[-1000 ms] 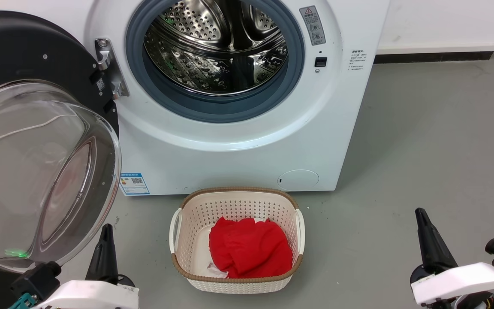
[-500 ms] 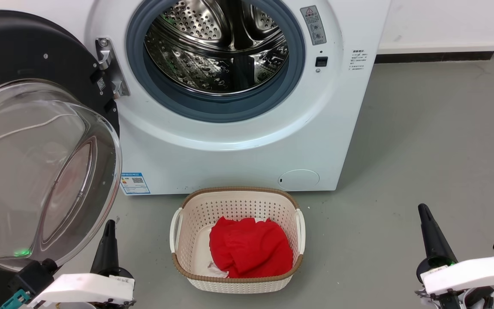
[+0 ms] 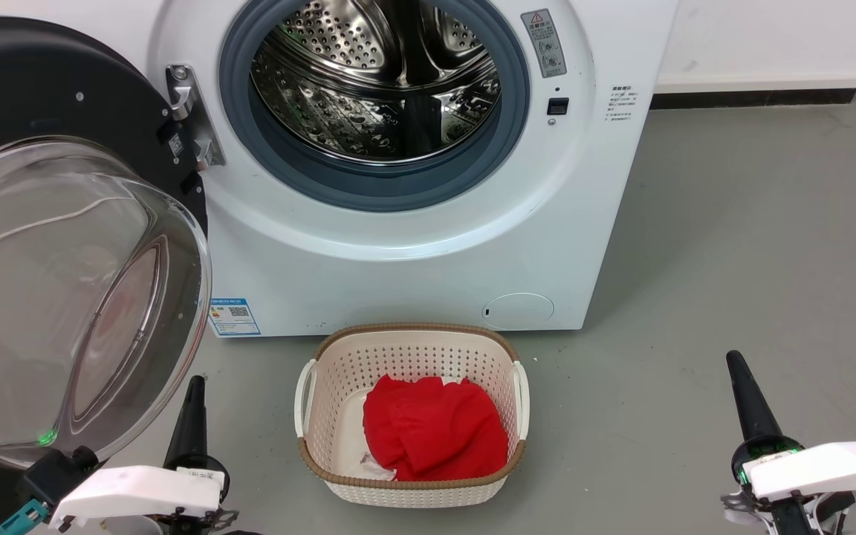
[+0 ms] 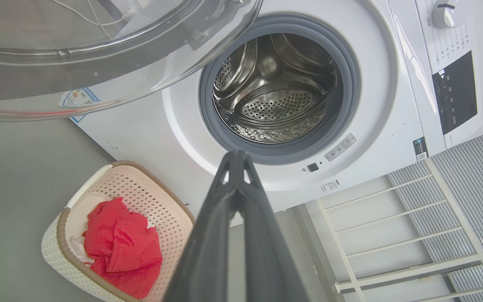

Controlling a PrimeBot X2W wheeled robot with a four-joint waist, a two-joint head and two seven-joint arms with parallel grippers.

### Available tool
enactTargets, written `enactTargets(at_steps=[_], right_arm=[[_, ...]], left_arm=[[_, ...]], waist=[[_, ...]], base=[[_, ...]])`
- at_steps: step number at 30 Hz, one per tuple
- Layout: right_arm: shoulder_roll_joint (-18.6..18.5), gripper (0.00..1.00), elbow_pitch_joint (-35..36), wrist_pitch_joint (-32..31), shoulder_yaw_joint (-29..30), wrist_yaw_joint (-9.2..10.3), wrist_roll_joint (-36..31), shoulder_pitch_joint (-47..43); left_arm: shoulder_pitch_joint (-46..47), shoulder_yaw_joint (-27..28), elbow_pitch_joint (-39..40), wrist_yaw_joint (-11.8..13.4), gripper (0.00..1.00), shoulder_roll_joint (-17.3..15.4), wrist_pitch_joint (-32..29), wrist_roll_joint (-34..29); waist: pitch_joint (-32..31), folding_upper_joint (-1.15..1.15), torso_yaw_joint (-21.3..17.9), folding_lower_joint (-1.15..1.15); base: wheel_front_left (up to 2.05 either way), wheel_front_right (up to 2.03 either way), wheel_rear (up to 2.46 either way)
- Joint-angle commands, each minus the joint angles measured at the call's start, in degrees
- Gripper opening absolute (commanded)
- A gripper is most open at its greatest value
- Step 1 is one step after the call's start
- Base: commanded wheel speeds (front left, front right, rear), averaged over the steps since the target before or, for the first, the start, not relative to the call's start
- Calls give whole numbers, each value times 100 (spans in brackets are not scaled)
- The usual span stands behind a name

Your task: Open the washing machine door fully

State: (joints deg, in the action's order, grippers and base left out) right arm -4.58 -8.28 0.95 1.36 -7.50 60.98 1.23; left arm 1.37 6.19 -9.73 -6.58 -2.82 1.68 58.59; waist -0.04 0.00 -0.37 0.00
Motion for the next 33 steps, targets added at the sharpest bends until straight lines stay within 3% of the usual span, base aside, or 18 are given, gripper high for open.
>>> enactTargets(at_steps=[1, 33], right_arm=[[-37, 0, 8, -20, 24, 0, 175, 135], [-16, 0, -339, -346, 180, 1, 2077, 378]], left_arm=[[127, 21, 10, -28, 0, -18, -44, 168], [377, 38, -259, -73, 0, -14, -518, 2097]], waist=[[0, 0, 1, 0], [12, 0, 20, 0]], base=[[0, 0, 0], [0, 0, 0]])
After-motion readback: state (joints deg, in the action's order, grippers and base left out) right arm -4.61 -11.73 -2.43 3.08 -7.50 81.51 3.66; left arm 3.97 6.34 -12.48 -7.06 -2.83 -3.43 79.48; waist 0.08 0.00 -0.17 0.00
